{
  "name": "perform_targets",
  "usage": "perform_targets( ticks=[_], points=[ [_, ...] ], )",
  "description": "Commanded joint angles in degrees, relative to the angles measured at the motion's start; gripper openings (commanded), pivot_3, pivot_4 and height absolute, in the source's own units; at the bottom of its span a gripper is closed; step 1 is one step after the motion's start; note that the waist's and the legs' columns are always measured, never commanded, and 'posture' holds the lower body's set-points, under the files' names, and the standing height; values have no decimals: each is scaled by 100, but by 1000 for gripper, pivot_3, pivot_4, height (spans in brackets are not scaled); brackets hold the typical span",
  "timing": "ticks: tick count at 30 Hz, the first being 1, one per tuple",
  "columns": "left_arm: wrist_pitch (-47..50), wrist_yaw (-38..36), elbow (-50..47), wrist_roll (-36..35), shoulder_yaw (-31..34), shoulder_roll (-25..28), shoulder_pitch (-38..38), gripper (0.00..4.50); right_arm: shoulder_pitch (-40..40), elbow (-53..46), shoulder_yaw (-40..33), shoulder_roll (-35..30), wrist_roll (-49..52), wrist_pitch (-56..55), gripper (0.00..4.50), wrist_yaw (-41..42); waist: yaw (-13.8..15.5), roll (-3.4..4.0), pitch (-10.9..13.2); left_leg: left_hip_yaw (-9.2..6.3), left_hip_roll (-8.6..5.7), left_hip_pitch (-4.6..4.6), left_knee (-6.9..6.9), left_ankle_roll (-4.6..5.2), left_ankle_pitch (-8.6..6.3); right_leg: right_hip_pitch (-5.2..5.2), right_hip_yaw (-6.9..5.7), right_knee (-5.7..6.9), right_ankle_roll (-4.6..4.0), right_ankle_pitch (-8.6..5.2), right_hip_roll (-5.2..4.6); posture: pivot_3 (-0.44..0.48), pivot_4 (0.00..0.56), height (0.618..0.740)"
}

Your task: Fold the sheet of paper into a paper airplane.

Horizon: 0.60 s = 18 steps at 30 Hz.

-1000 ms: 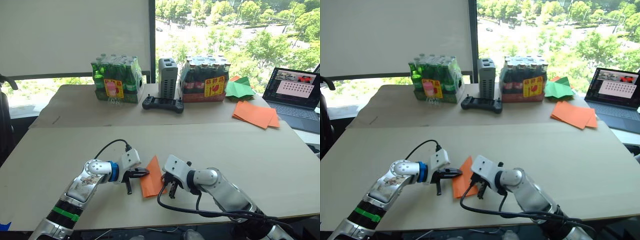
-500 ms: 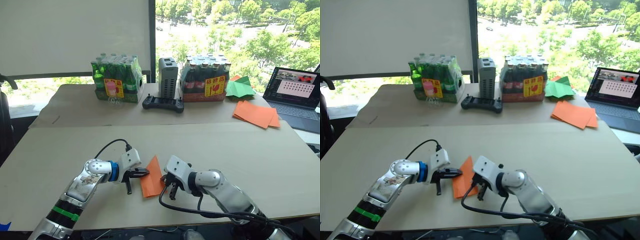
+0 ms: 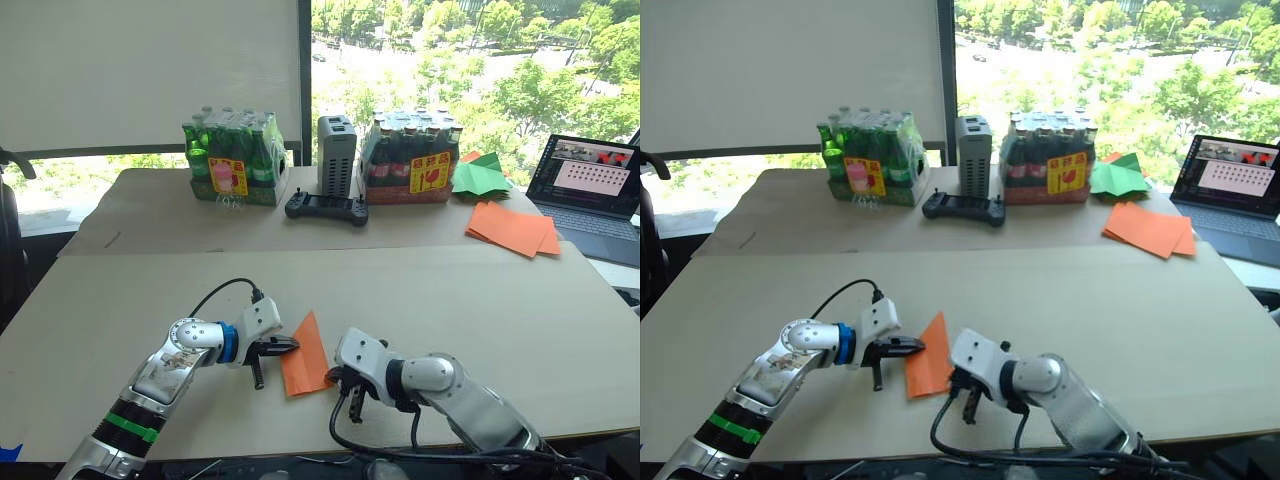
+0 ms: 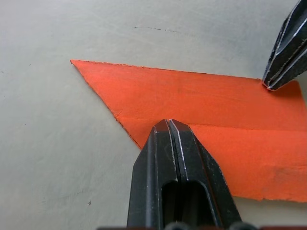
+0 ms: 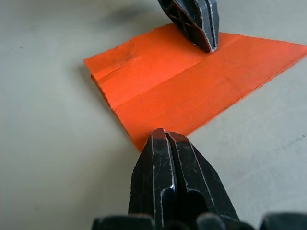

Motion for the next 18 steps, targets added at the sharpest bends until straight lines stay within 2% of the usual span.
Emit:
perform_targets(
  ticks=[1, 9, 14, 16, 18],
  points=[
    [89, -18, 156, 196, -178, 93, 132, 30, 189, 67, 229, -183, 122, 274, 0, 181, 1, -1, -1, 0, 1, 0, 0, 0, 0, 1, 0, 0, 1, -1, 0, 0, 150, 699],
    [66, -23, 167, 186, -174, 78, 121, 30, 143, -8, 57, -171, 195, 173, 0, 94, 4, -1, 0, 0, 1, 0, 0, 1, 0, 1, -1, 0, 3, -2, -1, 0, 150, 699],
    [40, -158, 124, -104, 187, 145, 6, 30, 163, -467, -891, -45, 661, -9, 0, 55, 7, -7, 5, 0, 1, -8, 1, 0, 0, -6, 0, 0, 3, -2, -1, 0, 150, 699],
    [19, -317, 133, -280, 451, 284, -103, 30, 258, -702, -1394, 16, 989, 131, 0, 26, -1, -12, 21, -1, 1, -19, 2, 0, 0, -18, -1, 1, 3, -2, 0, 0, 150, 699],
    [-187, -470, 220, -265, 498, 417, -218, 30, 325, -765, -1597, 42, 1144, 160, 0, -32, -15, -18, 31, -1, 3, -42, 3, -1, 1, -42, 0, 3, 1, 1, 4, 0, 150, 699]
  ],
)
